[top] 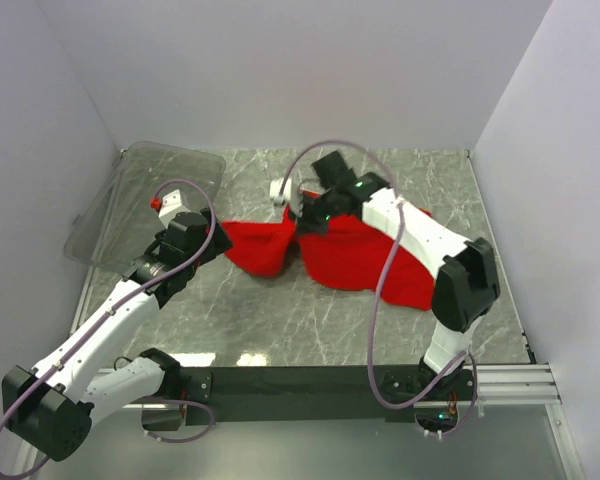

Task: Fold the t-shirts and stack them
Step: Flatten the tshirt out

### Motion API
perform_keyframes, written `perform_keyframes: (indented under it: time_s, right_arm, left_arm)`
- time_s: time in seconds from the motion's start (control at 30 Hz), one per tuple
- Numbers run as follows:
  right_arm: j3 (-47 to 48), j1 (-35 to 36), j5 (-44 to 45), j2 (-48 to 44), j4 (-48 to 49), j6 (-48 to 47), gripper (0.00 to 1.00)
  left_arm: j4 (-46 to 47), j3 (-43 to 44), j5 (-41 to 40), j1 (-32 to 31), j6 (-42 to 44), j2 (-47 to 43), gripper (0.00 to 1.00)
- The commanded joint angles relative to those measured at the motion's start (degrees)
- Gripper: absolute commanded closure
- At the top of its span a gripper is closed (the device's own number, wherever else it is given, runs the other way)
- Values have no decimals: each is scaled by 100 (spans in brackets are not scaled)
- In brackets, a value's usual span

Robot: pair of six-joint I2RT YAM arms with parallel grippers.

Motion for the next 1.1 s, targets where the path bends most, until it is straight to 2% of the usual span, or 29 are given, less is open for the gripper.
perform_keyframes:
  time_s: [0.0,0.07,0.2,0.33,0.43,0.47,0.5,0.53,0.57,0.7,0.83,0.9,1.07]
  right_arm:
    - [535,-591,-567,-233,43,618,100]
    - [764,-1117,-122,99,237,1083,100]
    - [1237,-1646,741,916,527,1559,100]
    - [1511,-1805,1252,1647,616,1823,100]
    - [1730,-1920,1656,2087,616,2113,93]
    - [1731,-1955,1692,2149,607,2175,87]
    - [1688,-1972,1675,2115,651,2193,83]
    - [1644,-1973,1640,2079,660,2193,79]
    - [1600,-1981,1605,2009,686,2184,73]
    - [1398,-1981,1184,1510,695,2036,62]
    - [643,-2008,270,666,678,1123,56]
    - [108,-1982,-380,191,381,53,55]
    - [-624,-1683,-453,-232,97,-1723,53]
  left_arm:
    - [138,-27,19,31,-85,-112,11]
    - [173,-88,80,31,-111,-138,11]
    - [541,-246,343,31,-85,-121,12]
    - [945,-282,835,39,108,28,12]
    - [1174,-308,1389,39,275,204,12]
    - [1454,-334,1556,48,336,239,12]
    - [1587,-413,1723,48,398,300,13]
    - [1806,-483,2316,39,459,344,13]
    - [2226,-545,2566,48,530,406,13]
    - [2713,-528,3657,-31,688,1186,18]
    - [2486,-273,3474,-180,820,1698,21]
    - [2258,-255,2965,-189,794,1638,20]
    - [1844,-334,1998,-171,636,1023,18]
